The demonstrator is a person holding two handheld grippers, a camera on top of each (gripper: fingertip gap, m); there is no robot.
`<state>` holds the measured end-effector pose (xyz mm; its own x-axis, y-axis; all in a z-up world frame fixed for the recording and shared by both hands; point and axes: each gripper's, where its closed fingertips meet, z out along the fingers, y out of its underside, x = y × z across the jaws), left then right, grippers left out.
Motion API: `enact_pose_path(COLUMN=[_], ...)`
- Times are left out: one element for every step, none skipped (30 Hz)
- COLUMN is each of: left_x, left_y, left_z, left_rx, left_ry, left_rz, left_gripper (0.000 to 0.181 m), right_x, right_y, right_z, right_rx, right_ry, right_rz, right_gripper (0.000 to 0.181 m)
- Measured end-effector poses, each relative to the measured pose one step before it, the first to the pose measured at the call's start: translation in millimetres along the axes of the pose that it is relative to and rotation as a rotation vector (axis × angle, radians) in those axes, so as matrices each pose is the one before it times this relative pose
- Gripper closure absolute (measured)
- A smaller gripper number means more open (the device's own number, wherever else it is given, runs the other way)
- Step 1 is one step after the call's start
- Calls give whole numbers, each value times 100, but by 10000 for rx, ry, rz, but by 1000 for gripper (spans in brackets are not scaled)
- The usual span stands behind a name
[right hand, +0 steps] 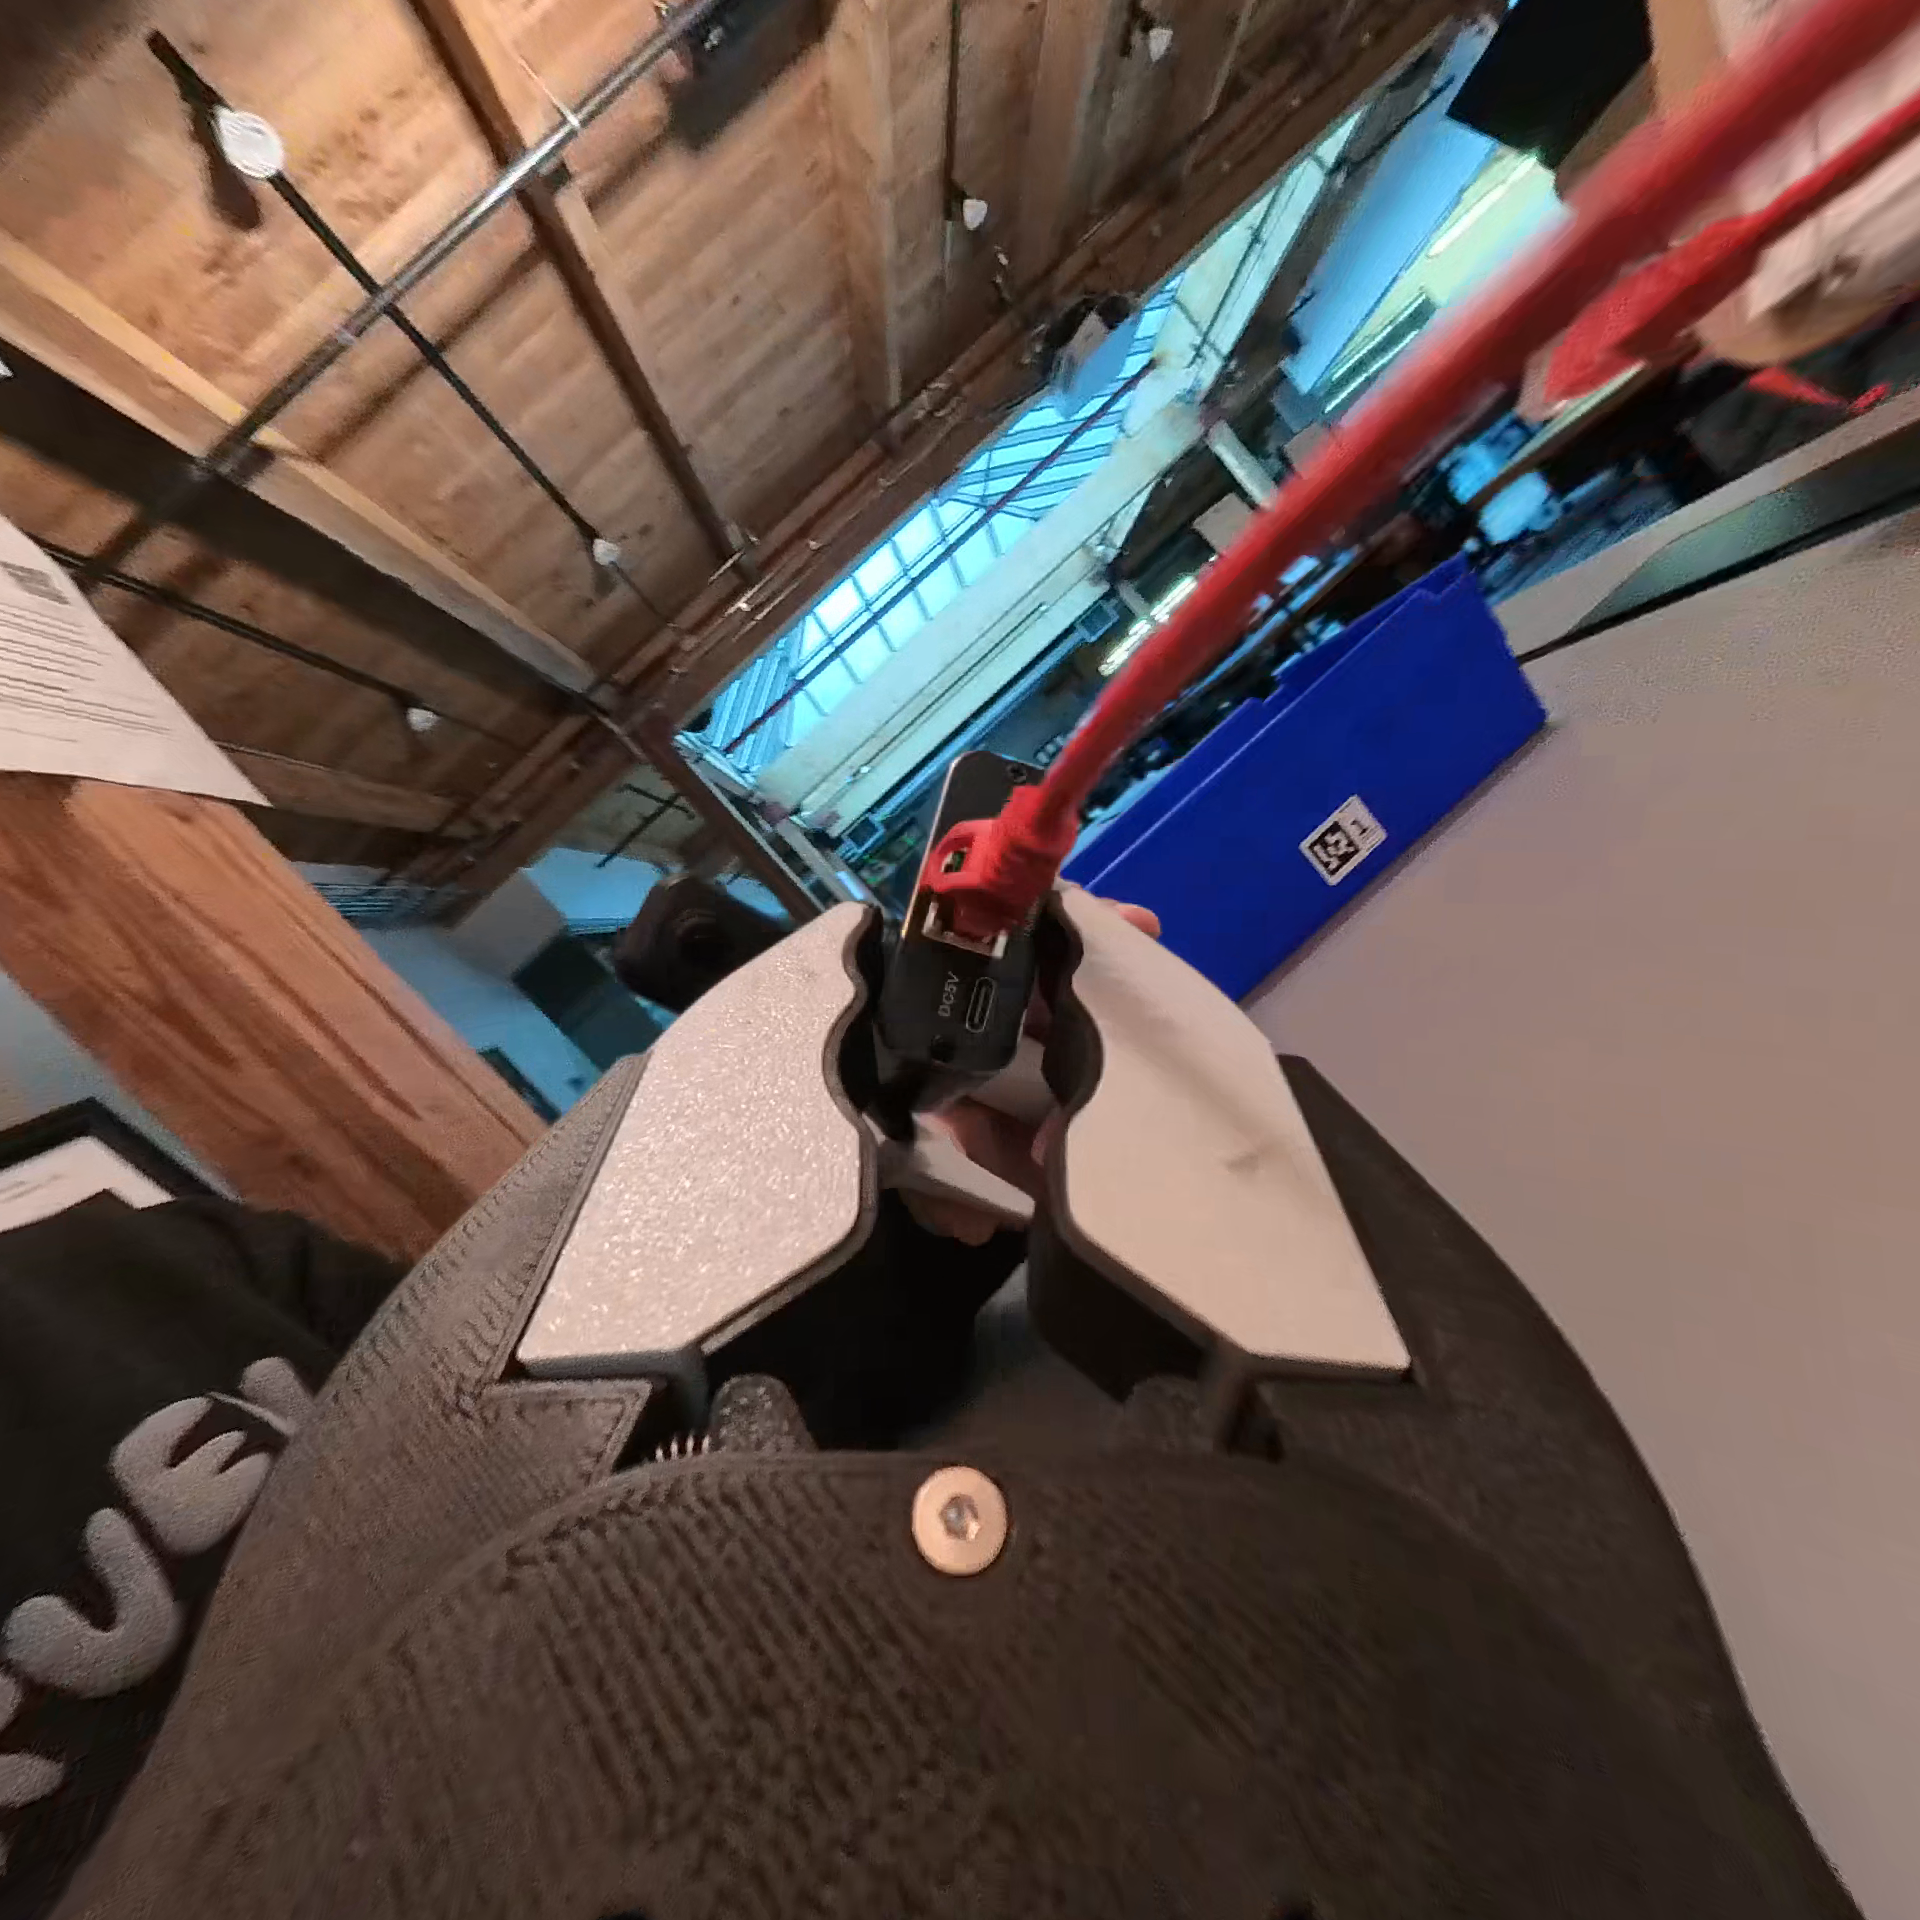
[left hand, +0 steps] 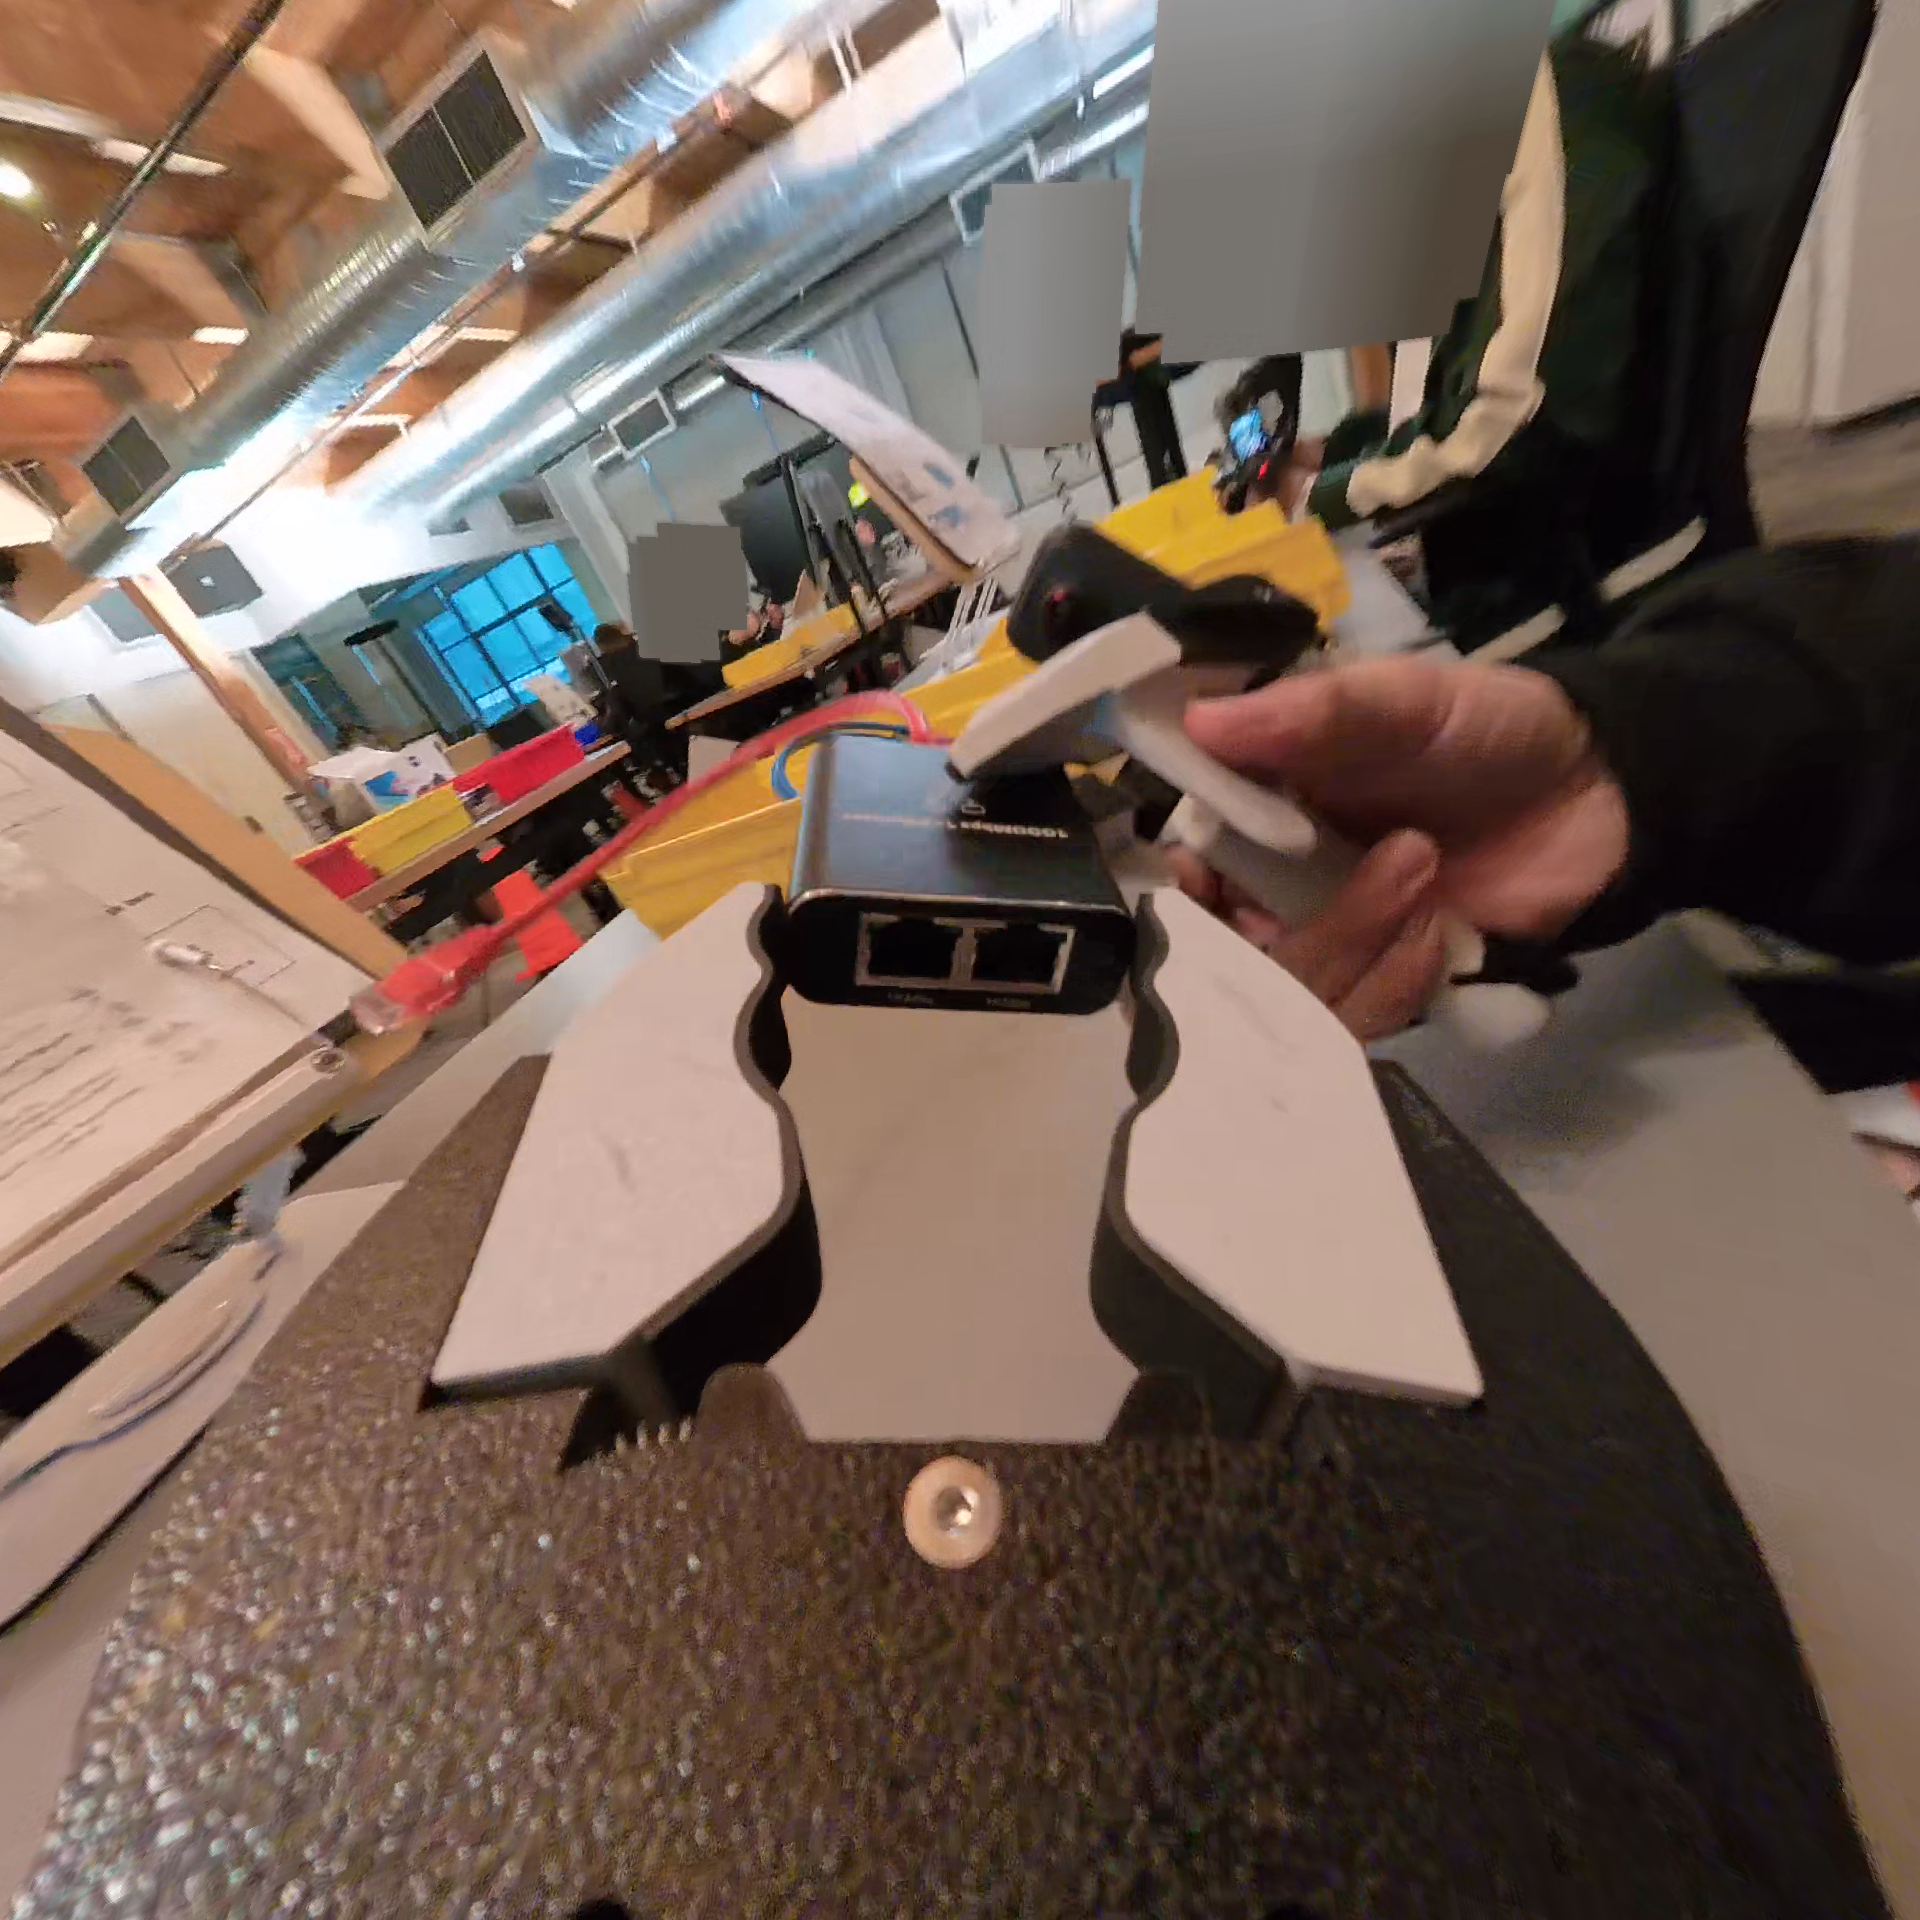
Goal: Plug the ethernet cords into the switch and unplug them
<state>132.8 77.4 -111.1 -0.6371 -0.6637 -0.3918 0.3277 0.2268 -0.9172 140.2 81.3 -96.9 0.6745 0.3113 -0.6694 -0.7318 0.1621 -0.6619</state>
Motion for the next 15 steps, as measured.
enact_pose_path(left_x=[42,-44,-98,-91,-58,-4,-53,-77,-37,-6,12,20,-9,4,-17], left_y=[193,95,-60,-112,-89,-56,-74,-31,12,-37,-31,-16,-45,87,214], left_z=[108,111,95,103,137,147,112,51,22,-21,4,7,-36,-13,24], left_rx=[-153,-77,34,75,56,40,56,30,-4,22,14,21,60,-18,-119], left_ry=[-101,-160,-205,-207,-173,-131,-157,-165,-94,-20,7,7,-19,-10,-3], left_rz=[247,151,86,-3,-94,-115,-74,2,44,49,-3,-21,7,-16,-44], left_gripper=[118,118,118,118,117,116,114,113,113,113,113,113,112,112,111], right_x=[-46,-72,-159,-146,-62,-194,-249,-13,34,-55,-26,25,-35,19,142], right_y=[-166,-189,-100,27,82,149,110,-29,-4,45,-12,-21,65,66,58], right_z=[-5,31,61,88,95,122,103,21,-23,-11,-16,-9,39,17,-14], right_rx=[113,174,174,103,122,113,150,223,154,36,29,51,-41,-29,44], right_ry=[214,249,177,165,239,84,-21,101,89,-27,-23,29,-79,-68,50], right_rz=[-189,-111,-100,-137,-161,-90,116,183,91,4,118,151,136,157,79], right_gripper=[153,154,155,155,155,155,155,155,155,155,156,156,156,156,156])
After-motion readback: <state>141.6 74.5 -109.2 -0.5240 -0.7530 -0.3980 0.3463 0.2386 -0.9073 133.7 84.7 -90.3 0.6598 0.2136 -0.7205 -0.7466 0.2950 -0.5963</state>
